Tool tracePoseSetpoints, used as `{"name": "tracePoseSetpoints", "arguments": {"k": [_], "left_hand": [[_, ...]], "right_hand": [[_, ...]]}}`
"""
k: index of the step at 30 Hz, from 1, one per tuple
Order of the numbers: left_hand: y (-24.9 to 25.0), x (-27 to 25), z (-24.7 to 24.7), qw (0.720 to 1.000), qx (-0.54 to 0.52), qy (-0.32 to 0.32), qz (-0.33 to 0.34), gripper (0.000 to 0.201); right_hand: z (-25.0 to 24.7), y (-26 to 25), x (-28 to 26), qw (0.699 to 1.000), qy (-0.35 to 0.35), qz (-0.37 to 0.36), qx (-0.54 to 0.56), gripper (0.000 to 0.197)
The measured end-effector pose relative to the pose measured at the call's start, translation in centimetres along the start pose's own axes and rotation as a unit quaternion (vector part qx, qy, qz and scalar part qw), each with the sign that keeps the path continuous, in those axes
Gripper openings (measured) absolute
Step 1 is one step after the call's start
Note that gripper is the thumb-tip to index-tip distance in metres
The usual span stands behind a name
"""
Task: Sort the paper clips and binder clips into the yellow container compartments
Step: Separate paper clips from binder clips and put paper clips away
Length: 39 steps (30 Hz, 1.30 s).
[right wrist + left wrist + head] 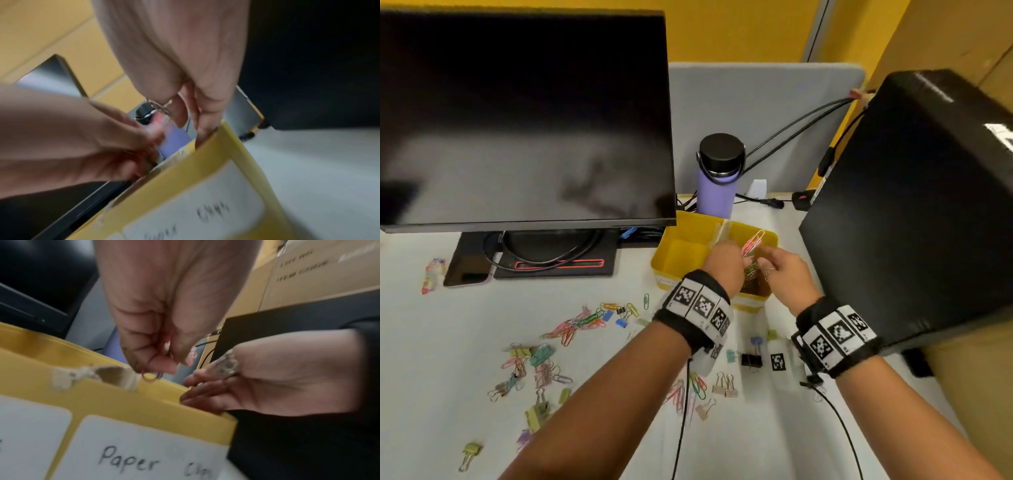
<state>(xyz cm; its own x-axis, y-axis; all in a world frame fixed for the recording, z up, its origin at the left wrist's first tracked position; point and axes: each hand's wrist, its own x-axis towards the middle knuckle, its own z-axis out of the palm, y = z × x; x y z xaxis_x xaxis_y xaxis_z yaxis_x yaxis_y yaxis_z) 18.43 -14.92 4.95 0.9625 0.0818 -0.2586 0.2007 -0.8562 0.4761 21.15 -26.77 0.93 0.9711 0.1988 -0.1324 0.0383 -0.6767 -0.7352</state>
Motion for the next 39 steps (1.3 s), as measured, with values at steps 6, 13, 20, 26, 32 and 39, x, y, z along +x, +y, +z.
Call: {"name": "tracePoseSetpoints", "arguments": {"k": [6,13,20,26,32,39], "left_hand": [[-2.2,-1.8,-1.6,0.997,-0.029,0.021,0.075,0.04],[-11.9,-9.7,1.0,0.989,0.047,-0.093,0.102,0.028],[-17.9,-16.6,7.9,0.968,0.166,-0.175,0.067,0.093],[-18.3,-19.6,7.7,0.987,0.059,-0.145,0.048,0.088],[-21.0,-21.5,9.0,0.978,0.155,-0.117,-0.076,0.082],[-19.9,-21.2,10.7,0.982,0.175,-0.062,-0.027,0.058]], "right_hand": [[0.3,0.2,-5.2,0.985,0.081,-0.138,0.07,0.023],[4.9,3.5,-13.5,0.913,-0.269,-0.272,-0.145,0.025],[5.1,6.6,-13.9,0.888,-0.229,-0.315,-0.245,0.013],[5.5,5.4,-14.7,0.874,-0.239,-0.336,-0.257,0.031],[7.1,5.7,-16.9,0.84,-0.265,-0.376,-0.288,0.029],[5.4,5.9,-16.2,0.913,-0.165,-0.252,-0.275,0.021]]}}
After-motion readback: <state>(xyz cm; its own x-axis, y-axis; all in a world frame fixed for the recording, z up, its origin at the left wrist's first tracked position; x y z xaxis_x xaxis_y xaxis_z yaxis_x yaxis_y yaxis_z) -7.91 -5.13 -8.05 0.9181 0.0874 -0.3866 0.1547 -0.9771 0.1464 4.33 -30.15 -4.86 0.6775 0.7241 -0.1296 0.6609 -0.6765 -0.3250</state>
